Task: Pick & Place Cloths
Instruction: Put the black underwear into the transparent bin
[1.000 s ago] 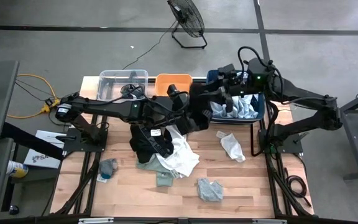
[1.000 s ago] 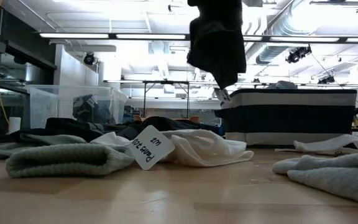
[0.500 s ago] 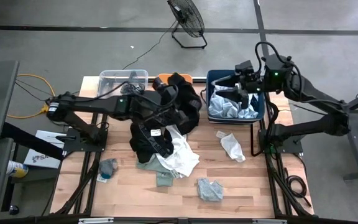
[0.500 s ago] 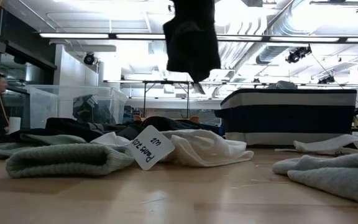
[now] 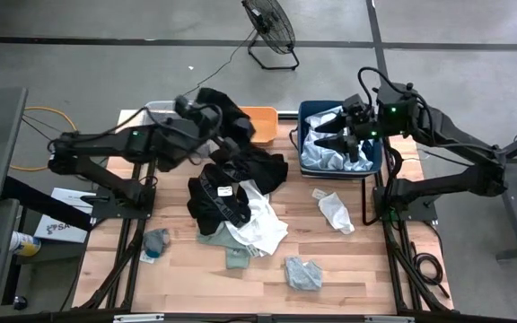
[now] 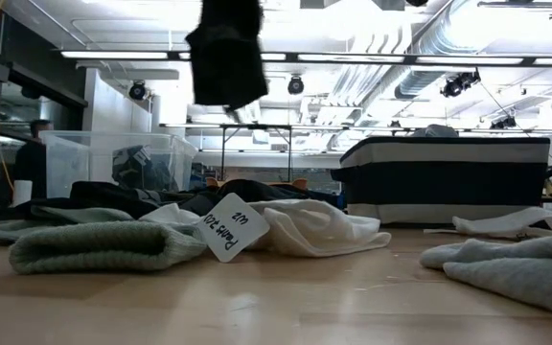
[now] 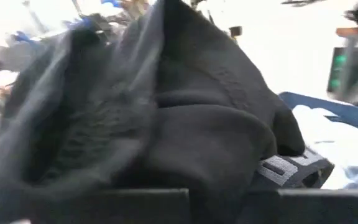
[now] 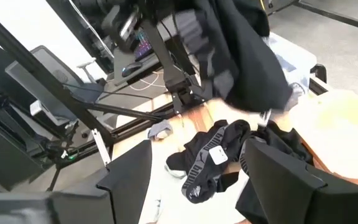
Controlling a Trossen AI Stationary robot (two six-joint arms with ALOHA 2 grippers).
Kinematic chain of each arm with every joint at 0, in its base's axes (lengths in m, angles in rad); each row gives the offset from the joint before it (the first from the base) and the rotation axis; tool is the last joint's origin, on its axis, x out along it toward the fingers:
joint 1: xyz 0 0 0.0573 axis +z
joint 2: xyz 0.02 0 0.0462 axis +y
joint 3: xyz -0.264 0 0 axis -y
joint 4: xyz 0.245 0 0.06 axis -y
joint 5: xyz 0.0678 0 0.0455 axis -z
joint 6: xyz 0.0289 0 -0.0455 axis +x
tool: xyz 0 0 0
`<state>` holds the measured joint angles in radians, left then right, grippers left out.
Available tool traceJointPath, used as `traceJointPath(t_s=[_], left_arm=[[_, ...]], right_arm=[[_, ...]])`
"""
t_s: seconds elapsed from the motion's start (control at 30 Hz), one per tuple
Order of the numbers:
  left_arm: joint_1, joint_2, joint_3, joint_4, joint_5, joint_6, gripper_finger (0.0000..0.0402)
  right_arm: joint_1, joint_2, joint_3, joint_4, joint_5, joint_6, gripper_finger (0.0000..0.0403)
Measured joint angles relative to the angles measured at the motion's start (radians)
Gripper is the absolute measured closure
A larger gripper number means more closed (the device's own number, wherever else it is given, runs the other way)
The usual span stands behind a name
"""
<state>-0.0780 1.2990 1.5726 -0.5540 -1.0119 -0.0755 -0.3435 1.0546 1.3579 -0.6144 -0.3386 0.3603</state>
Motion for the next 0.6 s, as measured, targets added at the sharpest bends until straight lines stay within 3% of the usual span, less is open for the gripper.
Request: traceJointPath(t_s=[0.3, 0.6], left_arm=[[0.023, -0.074, 0.002, -0.127, -0.234, -0.017, 0.0398], [0.24, -0.093, 0.0, -0.419, -0.146, -0.247, 0.0398]], right_arm=[[0.0, 0.0, 0.0, -0.008, 0.042, -0.018, 0.0154], [0.0, 0.0, 0.0, -0.012, 0.073, -0.018, 0.0154]])
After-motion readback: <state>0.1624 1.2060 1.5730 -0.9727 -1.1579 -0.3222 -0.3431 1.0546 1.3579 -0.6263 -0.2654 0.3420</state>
